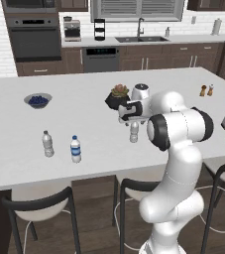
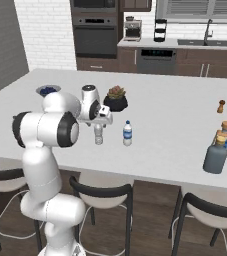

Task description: Move the plastic bottles in the middle to the plastics group, and the glass bottles in the middle to the glass group.

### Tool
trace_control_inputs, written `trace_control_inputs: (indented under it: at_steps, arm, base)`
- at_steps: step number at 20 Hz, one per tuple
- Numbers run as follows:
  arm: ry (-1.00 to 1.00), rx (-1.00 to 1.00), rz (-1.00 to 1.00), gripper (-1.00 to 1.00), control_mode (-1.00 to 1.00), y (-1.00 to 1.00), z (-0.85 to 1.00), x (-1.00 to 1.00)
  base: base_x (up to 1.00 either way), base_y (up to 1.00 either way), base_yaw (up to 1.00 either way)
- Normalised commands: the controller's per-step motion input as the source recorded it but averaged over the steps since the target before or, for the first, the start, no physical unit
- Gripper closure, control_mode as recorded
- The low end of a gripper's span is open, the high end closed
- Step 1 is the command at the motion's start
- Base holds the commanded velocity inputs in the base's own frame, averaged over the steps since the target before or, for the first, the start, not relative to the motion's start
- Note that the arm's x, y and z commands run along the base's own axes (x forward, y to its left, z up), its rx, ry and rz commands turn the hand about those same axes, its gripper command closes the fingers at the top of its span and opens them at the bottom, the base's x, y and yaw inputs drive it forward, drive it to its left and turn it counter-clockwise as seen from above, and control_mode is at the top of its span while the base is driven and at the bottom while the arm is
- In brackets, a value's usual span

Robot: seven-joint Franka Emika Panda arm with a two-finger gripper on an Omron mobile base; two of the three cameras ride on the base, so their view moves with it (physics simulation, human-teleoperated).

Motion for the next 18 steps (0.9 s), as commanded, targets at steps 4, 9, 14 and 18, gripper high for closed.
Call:
trace_control_inputs:
  at_steps: [4,9,14,18]
  arm:
    - [0.0,0.0,-0.06,-1.0,-1.0,0.0,-0.12,0.01]
    - [0.01,0.0,-0.05,-1.0,-1.0,0.0,-0.05,0.04]
    - [0.0,0.0,0.0,-1.0,-1.0,0.0,-0.06,0.03]
    - [0.0,0.0,0.0,1.0,-1.0,0.0,-0.02,0.0]
  base:
    - [0.0,0.0,0.0]
    - [0.0,0.0,0.0]
    - [0.0,0.0,0.0]
    - [0.0,0.0,0.0]
